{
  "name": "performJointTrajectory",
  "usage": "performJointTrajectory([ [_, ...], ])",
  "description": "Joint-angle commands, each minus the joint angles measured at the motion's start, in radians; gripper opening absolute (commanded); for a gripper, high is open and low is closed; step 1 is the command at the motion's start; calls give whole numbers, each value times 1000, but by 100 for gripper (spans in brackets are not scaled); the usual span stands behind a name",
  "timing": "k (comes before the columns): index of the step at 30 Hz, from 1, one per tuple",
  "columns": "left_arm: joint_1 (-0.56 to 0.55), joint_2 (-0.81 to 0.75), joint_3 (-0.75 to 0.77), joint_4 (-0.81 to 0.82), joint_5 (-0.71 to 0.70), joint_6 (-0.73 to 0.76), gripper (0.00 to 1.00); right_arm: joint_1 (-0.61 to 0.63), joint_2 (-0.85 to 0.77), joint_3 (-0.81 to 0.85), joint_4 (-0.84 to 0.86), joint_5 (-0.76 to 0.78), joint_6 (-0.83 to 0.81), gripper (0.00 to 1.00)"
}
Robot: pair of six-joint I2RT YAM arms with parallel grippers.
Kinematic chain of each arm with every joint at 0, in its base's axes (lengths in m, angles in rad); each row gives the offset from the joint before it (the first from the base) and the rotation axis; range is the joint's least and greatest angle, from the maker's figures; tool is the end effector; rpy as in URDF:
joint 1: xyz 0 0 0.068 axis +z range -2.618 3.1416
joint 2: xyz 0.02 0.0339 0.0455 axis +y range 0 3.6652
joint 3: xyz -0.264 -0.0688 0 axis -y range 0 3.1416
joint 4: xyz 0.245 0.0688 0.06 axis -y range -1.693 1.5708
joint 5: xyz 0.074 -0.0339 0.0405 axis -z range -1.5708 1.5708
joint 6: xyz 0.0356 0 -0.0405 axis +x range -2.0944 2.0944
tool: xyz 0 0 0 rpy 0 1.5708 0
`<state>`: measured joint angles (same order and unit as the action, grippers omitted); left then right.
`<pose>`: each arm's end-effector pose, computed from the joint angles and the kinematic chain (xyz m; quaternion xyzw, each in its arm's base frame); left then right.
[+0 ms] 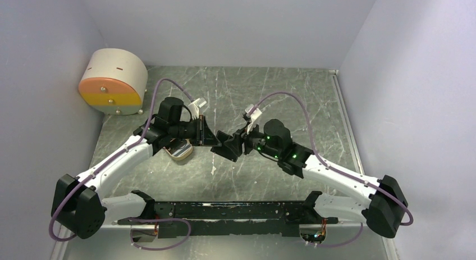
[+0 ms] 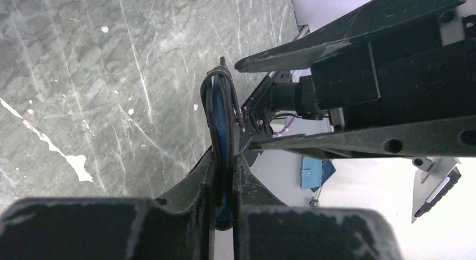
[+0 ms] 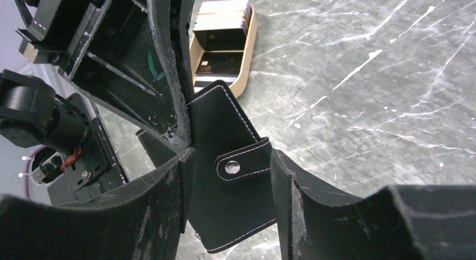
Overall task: Put the credit cards into the card holder
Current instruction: Open the card holder.
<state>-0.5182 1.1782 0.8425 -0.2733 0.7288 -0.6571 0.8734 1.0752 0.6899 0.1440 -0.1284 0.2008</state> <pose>0.2077 -0.1457 0.2758 0.1070 0.8378 -0.5026 0.1845 0.1572 0.1947 0.2831 -0.2966 0.7284 0.3583 0.5031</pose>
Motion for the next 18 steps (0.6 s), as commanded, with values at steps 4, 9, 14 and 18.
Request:
performJointTrajectory([
  [4,-3,-13,22,58,38,-42,9,37,51,35,-50,52,-46,56],
  [9,-2,-19,23,60,48,-41,9,47,65,27,-54,129,-62,51],
  [14,-3,-21,21,67,66,-45,9,47,68,11,-22,171,-72,19],
  [18,-3,-26,26,40,53,-33,9,47,72,9,-15,190,-77,0],
])
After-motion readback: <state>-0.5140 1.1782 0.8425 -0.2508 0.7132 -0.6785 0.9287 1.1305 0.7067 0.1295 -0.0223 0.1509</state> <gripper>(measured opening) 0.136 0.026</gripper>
